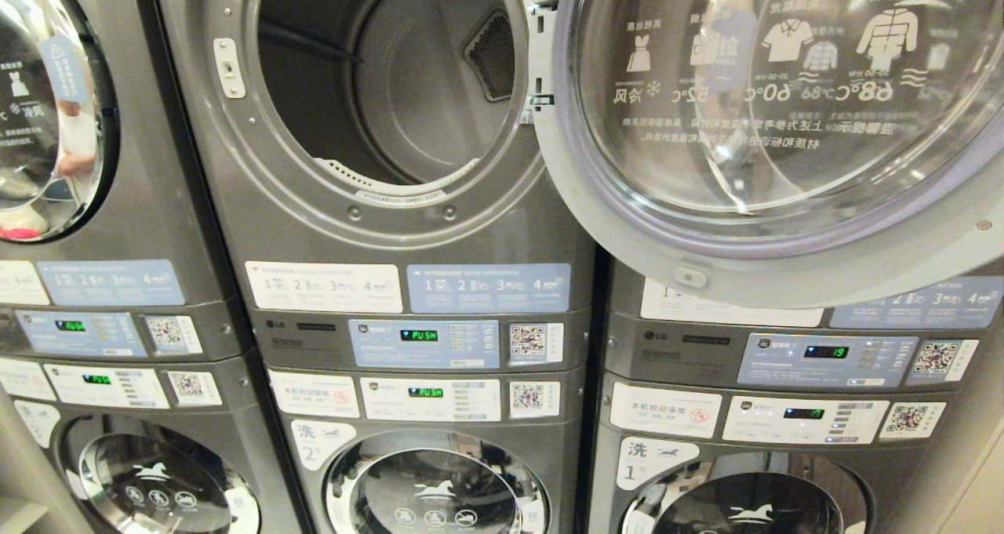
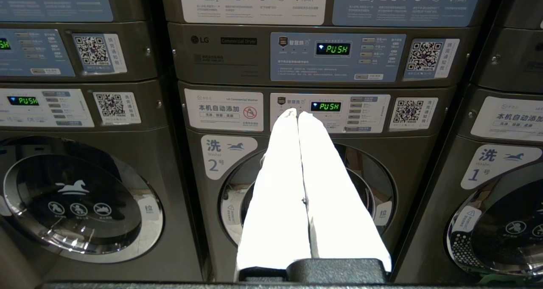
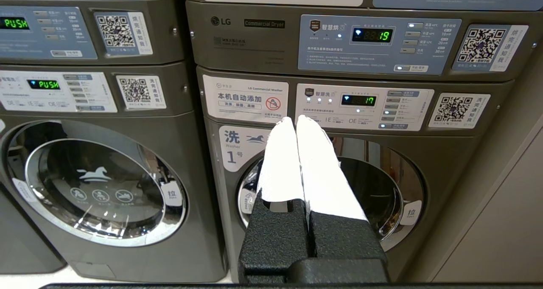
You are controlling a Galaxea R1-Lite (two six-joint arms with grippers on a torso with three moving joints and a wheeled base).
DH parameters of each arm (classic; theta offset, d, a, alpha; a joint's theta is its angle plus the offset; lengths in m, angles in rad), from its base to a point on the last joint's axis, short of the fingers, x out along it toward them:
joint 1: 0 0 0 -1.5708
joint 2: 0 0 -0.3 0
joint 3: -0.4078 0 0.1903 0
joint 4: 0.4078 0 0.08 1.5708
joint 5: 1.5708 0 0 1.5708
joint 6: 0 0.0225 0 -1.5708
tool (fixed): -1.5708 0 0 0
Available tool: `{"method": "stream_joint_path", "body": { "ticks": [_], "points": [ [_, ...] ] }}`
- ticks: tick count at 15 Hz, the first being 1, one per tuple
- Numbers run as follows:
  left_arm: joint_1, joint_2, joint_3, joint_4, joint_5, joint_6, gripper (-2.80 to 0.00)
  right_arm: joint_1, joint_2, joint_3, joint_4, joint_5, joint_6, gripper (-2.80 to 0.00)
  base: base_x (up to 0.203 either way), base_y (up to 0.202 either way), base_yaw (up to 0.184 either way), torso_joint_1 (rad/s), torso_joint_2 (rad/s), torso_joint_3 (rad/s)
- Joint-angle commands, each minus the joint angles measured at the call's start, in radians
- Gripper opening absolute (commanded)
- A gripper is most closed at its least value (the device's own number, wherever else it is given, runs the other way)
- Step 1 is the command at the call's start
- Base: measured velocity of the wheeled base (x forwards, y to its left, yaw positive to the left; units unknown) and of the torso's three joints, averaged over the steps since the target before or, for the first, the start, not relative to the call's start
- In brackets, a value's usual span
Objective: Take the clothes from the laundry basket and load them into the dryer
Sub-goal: Take the clothes out of the basket
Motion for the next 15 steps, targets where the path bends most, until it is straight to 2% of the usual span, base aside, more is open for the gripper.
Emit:
{"method": "stream_joint_path", "body": {
  "ticks": [1,8,15],
  "points": [
    [0.0,-0.002,0.0,0.0,0.0,0.0,-2.8,0.0,-0.002,0.0,0.001,0.001,0.002,-2.8,0.0,0.0,0.0,0.0,0.0,0.0],
    [0.0,-0.002,0.0,0.0,0.0,0.0,-2.8,0.0,-0.002,0.0,-0.001,0.001,-0.001,-2.8,0.0,0.0,0.0,0.0,0.0,0.0],
    [0.0,-0.002,0.0,-0.001,0.0,0.0,-2.8,0.0,0.0,0.0,-0.001,-0.001,-0.002,-2.8,0.0,0.0,0.0,-0.049,0.12,0.06]
  ]
}}
